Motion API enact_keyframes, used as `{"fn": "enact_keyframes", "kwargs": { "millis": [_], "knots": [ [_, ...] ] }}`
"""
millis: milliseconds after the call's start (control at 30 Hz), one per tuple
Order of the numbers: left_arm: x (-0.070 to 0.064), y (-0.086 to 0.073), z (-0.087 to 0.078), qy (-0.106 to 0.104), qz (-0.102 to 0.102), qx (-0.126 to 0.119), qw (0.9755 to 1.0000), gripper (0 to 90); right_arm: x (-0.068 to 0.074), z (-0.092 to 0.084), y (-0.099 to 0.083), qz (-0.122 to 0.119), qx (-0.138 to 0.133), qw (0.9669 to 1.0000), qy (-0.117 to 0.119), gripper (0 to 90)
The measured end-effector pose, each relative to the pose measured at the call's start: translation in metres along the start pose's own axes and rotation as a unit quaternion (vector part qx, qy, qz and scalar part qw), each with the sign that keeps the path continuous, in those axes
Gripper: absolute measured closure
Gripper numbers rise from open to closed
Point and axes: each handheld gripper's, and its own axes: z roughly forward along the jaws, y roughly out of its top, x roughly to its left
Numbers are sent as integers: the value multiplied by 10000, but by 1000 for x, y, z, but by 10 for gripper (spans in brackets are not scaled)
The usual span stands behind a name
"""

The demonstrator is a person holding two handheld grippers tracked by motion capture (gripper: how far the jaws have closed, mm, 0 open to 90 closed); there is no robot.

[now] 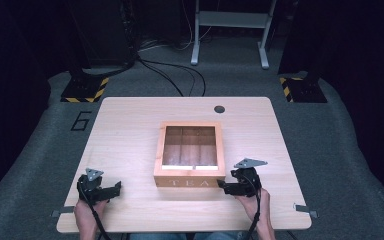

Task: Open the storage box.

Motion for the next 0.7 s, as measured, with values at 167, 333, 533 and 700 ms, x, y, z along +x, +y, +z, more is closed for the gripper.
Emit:
{"fn": "enact_keyframes", "kwargs": {
  "millis": [167,333,533,700],
  "knots": [
    [0,0,0,1,-3,-3,10000,33,-12,-10,-17,218,-122,9996,-147,208],
    [0,0,0,1,-3,-4,10000,33,-34,-15,-39,447,-246,9974,-518,180],
    [0,0,0,2,1,-4,10000,33,-63,-14,-61,726,-187,9928,-930,154],
    [0,0,0,1,-2,-4,10000,33,-75,-14,-72,809,-331,9883,-1248,146]
  ]
}}
